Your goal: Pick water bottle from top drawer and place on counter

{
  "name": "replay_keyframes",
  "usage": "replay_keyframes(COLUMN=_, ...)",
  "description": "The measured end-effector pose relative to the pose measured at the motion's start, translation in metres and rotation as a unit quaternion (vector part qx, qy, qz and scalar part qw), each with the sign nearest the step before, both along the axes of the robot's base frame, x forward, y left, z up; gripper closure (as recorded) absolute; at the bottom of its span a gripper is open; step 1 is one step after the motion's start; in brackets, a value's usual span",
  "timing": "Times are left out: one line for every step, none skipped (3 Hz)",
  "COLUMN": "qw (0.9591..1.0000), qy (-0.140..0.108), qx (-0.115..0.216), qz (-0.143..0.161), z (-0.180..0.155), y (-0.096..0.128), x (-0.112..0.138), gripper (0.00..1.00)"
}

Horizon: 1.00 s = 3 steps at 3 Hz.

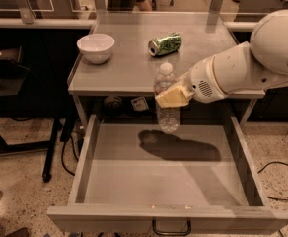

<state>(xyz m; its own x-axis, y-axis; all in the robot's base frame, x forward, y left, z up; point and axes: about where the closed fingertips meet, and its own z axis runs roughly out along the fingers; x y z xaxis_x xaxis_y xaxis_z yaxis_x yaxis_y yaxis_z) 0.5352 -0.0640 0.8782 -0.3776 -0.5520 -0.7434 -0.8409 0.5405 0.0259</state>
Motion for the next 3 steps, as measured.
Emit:
replay_keyframes(qw=1.0000, qy=0.000, qx=0.000, qz=0.000, z=0.000, y=0.000, x=0.000, gripper=1.00)
replay_keyframes(qw=0.9991, qy=-0.041, qx=-0.007, qz=-0.008, z=0.055, y=-0.004, x=0.012, gripper=1.00)
replay_keyframes(qw=0.9945, qy=-0.103, qx=-0.017, qz=-0.009, z=0.142, y=-0.002, x=0.030, gripper=1.00)
